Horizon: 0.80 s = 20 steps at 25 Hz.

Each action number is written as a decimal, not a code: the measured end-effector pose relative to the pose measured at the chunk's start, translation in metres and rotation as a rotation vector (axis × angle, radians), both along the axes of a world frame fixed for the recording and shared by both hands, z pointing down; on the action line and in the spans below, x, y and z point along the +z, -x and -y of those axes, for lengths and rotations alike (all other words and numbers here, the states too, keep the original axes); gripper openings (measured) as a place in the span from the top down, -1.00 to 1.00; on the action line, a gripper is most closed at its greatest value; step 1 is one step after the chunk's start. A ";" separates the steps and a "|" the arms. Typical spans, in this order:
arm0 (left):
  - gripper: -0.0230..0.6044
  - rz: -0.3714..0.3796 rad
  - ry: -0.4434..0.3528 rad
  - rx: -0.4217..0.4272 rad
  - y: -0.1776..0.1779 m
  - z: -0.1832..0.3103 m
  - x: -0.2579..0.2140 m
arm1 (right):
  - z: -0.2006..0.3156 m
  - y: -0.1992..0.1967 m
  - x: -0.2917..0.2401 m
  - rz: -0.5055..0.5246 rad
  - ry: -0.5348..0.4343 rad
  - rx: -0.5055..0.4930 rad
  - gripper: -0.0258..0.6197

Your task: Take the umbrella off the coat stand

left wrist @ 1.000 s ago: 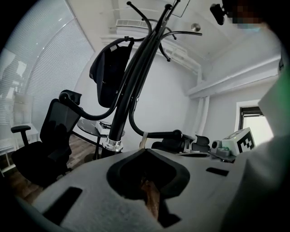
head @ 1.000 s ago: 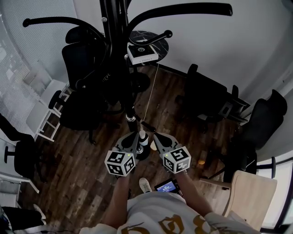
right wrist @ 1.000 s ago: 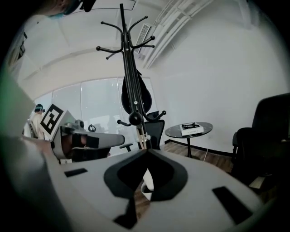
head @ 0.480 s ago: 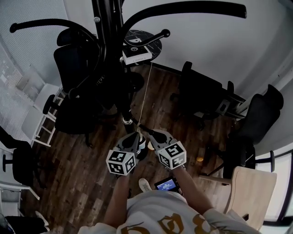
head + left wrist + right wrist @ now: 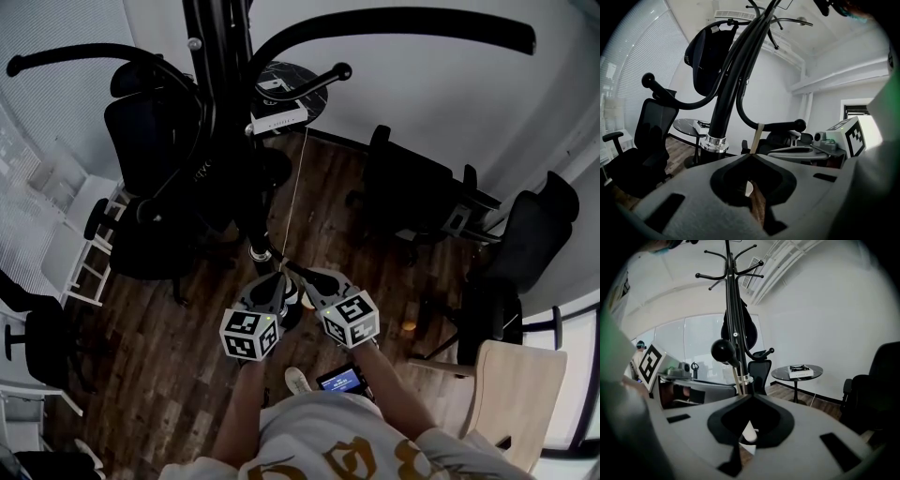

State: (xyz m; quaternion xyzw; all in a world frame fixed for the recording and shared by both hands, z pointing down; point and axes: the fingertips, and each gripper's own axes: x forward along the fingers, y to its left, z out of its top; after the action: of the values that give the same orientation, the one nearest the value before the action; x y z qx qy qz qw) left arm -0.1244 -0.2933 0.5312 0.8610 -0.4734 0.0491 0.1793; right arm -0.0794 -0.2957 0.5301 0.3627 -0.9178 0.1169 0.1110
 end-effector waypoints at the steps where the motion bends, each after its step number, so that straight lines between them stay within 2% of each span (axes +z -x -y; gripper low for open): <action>1: 0.86 0.008 -0.006 0.000 0.000 0.001 0.000 | 0.000 0.001 0.001 0.002 0.005 0.000 0.88; 6: 0.86 0.000 -0.032 0.004 0.003 0.005 -0.004 | 0.005 0.005 0.006 -0.002 0.016 -0.007 0.88; 11: 0.85 -0.001 -0.047 0.053 -0.001 0.003 -0.005 | 0.012 0.004 0.009 -0.001 0.028 0.001 0.88; 12: 0.82 -0.001 -0.047 0.063 -0.002 0.002 -0.005 | 0.012 0.003 0.010 -0.001 0.031 0.002 0.88; 13: 0.67 -0.001 -0.045 0.071 -0.003 0.001 -0.005 | 0.013 0.003 0.011 0.000 0.035 0.003 0.88; 14: 0.64 -0.003 -0.042 0.075 -0.005 0.002 -0.004 | 0.013 0.003 0.012 0.002 0.039 0.005 0.88; 17: 0.65 0.002 -0.034 0.080 -0.007 0.006 -0.002 | 0.013 0.006 0.012 0.013 0.047 0.000 0.88; 20: 0.75 0.020 -0.034 0.075 -0.008 0.008 0.000 | 0.011 0.009 0.011 0.015 0.047 -0.016 0.88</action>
State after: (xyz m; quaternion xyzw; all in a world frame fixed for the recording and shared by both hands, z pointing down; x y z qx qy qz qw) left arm -0.1166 -0.3008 0.5317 0.8806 -0.4432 0.0565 0.1577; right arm -0.0880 -0.3072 0.5413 0.3517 -0.9186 0.1401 0.1134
